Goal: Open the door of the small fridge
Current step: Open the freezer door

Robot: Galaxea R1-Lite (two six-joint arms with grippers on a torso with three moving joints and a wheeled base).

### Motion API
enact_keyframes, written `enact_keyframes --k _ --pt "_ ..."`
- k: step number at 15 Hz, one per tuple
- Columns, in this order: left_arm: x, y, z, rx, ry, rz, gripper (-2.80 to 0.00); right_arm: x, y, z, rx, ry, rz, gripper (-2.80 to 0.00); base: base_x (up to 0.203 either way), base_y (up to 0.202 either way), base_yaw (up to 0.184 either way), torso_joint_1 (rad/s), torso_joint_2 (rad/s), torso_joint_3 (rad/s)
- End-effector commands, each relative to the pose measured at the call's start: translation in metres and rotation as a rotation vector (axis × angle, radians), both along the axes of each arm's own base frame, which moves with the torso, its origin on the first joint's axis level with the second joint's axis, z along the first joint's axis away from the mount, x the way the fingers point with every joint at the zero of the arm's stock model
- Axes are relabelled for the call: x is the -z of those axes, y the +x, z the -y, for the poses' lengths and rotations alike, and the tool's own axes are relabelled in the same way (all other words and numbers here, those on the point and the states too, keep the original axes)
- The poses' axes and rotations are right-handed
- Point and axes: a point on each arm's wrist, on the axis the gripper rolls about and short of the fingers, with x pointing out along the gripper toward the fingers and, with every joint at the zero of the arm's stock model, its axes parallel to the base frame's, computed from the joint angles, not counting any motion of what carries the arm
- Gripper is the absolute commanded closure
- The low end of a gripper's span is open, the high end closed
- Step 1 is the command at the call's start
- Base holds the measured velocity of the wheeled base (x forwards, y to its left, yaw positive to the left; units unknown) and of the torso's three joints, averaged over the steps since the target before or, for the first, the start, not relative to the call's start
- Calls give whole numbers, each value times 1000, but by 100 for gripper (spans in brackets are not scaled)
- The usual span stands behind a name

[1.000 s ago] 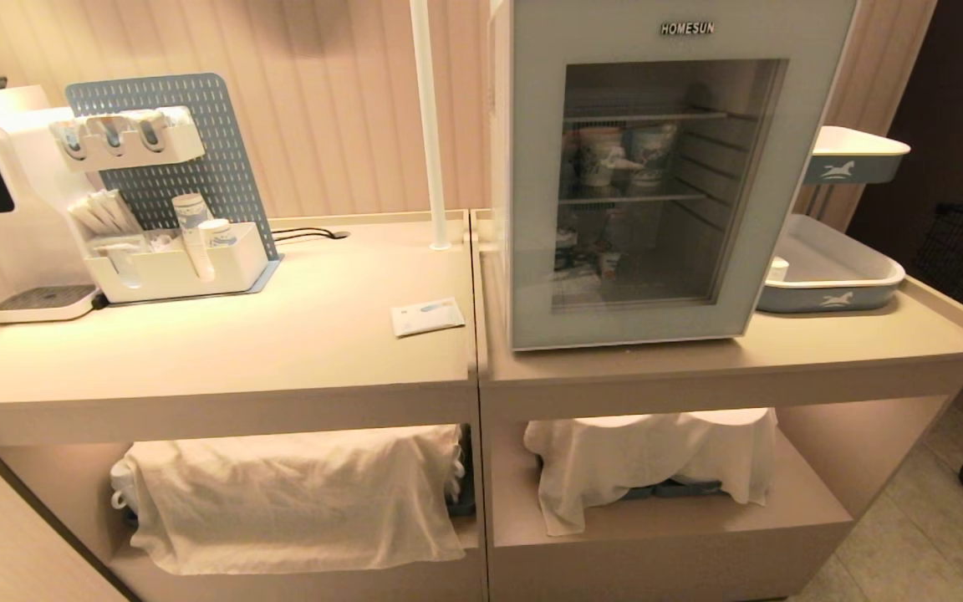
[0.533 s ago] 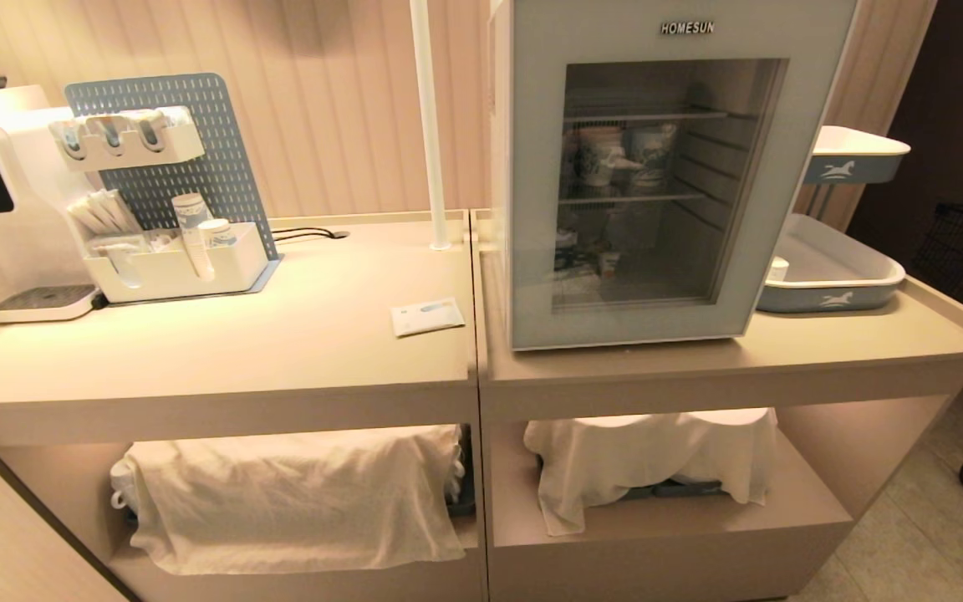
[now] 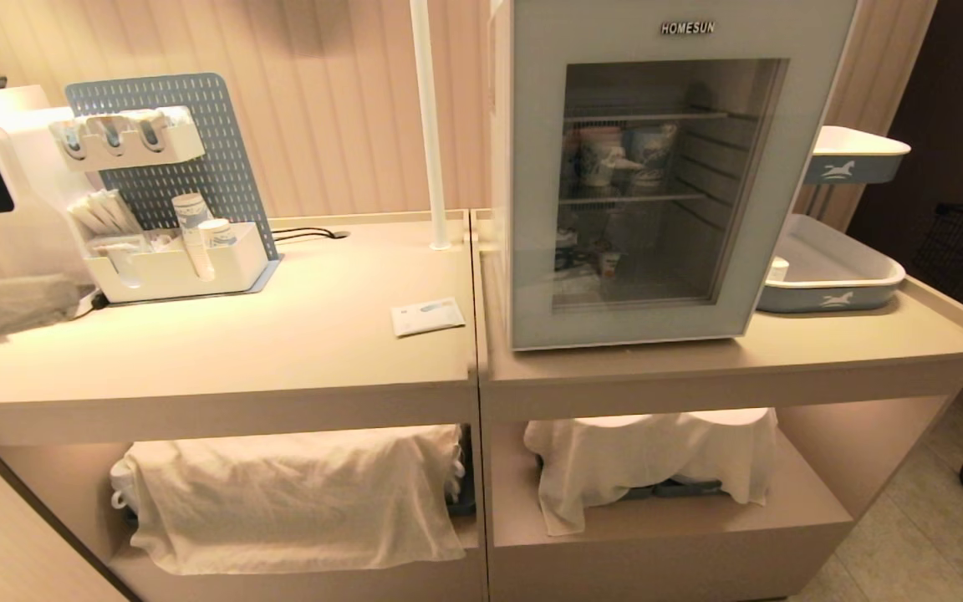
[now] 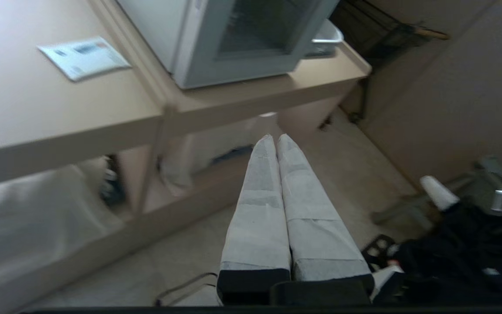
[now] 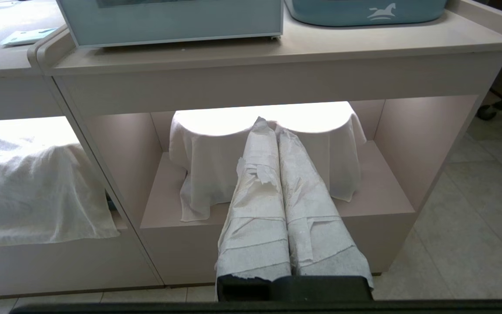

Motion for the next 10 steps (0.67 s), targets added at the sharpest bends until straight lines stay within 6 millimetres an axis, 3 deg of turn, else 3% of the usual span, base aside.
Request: enact_keyframes --k 1,10 --pt "4 19 8 32 0 -70 0 3 1 0 0 -1 -10 0 0 0 0 0 0 0" --pt "32 77 24 59 113 -177 0 3 1 0 0 -1 -10 0 0 0 0 0 0 0"
